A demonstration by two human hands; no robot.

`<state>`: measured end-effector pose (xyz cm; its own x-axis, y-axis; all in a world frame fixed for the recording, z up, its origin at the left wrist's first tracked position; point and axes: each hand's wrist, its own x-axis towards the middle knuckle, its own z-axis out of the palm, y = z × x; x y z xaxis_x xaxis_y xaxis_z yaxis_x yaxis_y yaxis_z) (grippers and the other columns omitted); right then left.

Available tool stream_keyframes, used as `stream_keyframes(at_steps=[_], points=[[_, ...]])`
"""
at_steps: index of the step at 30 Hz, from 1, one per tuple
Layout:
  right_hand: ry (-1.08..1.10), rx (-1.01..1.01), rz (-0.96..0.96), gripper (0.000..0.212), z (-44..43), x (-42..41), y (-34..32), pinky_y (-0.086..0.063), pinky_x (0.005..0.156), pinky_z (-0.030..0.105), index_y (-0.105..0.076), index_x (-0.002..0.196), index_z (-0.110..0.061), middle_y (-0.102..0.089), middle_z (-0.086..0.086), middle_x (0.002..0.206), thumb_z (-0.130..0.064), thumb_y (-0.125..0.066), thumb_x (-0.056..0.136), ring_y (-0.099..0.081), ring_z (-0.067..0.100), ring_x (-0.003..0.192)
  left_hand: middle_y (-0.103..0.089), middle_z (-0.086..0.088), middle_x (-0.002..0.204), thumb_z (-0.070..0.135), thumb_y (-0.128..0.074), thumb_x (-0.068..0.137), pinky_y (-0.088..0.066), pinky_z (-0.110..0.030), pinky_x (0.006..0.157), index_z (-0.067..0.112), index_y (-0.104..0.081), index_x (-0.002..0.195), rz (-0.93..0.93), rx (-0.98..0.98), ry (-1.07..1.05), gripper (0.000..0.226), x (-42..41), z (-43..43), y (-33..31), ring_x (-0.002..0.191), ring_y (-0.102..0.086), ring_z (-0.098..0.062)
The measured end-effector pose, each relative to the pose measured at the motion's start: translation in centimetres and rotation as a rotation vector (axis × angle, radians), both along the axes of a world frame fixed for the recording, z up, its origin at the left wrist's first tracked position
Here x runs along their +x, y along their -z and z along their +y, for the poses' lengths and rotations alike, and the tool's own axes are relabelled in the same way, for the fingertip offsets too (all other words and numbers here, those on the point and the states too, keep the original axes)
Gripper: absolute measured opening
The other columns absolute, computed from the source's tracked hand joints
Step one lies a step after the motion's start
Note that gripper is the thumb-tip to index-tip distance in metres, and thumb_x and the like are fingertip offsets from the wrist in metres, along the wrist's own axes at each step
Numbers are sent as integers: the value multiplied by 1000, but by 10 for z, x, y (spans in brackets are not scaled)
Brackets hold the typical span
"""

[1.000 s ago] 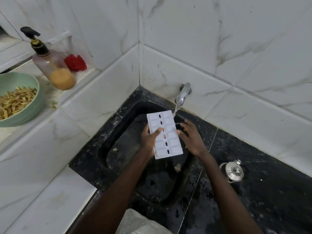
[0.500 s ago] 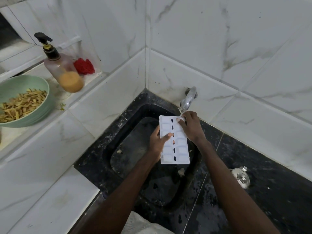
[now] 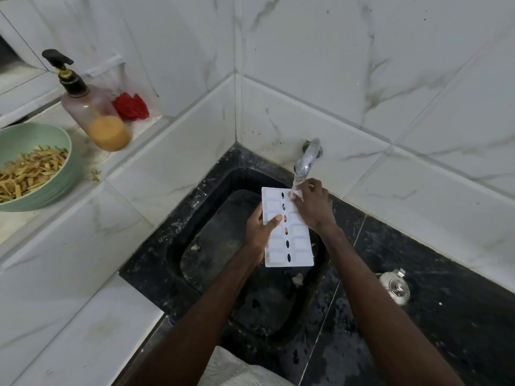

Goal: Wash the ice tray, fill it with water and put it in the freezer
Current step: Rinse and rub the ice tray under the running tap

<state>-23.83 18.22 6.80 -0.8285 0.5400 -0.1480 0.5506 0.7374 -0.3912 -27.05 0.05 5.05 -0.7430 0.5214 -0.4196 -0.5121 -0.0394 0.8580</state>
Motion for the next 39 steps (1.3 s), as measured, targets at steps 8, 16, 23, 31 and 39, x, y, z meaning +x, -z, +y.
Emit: stream_keyframes(at_steps=[8,16,23,31,39], points=[[-93,38,-2,41,2,9,5,-26,117,64,-42,148,-30,-27,-2,164,-42,-37,109,-24,33,149,-78,-10,117,14,-73,97,-62,-54,90,15,-64,134,-1,-12,0,38,0,3,4,105,-76,-34],[-326,232,-90,60,-24,24,10,-7,124,61,-23,164,-23,-21,-8,171,-40,-25,106,-3,27,160,-76,-10,121,13,-63,103,-61,-52,93,15,-60,141,-6,-9,15,38,-3,10,6,110,-74,-34],[-329,257,-87,71,-33,0,-2,-9,125,62,-29,162,-21,-11,-8,173,-52,-10,102,-13,30,158,-75,-12,122,12,-57,106,-63,-46,86,15,-58,144,-38,5,-32,38,-15,12,-5,106,-75,-32],[-419,245,0,69,-63,23,0,9,125,61,-47,155,-19,-38,-4,164,-49,-10,104,-13,16,159,-72,-14,128,10,-57,106,-60,-53,96,12,-56,145,-86,8,-134,39,-28,-3,10,114,-72,-36],[-330,330,-122,67,-25,-17,-21,9,122,67,-35,160,-20,-24,1,171,-48,-10,104,-14,32,159,-74,-18,123,15,-57,107,-59,-58,95,14,-60,140,-155,83,-81,34,-9,23,-3,111,-72,-41]])
